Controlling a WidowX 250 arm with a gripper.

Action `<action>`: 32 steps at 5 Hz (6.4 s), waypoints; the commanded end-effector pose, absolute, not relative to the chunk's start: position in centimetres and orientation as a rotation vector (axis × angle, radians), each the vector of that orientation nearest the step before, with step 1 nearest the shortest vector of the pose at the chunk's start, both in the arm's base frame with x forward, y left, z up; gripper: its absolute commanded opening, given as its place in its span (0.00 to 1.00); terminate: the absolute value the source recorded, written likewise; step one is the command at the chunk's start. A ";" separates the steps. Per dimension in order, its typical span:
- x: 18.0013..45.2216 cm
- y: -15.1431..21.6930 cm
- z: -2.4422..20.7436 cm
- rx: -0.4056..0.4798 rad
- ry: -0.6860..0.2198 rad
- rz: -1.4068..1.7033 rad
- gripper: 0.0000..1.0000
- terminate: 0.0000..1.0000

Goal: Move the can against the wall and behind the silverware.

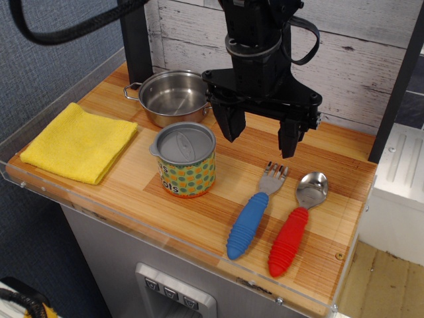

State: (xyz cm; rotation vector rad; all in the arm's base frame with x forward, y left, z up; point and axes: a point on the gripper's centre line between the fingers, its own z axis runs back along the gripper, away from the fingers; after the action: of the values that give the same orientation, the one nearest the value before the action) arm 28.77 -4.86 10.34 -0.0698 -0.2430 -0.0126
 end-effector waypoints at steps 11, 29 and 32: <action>25.6 7.0 6.6 0.085 -0.101 -0.494 1.00 0.00; 34.2 1.6 13.1 0.043 -0.326 -0.346 1.00 0.00; 32.7 8.3 15.8 0.124 -0.384 0.064 1.00 0.00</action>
State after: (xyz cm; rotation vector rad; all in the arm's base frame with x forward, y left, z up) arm 32.56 8.10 12.99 0.1103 -0.3106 0.0605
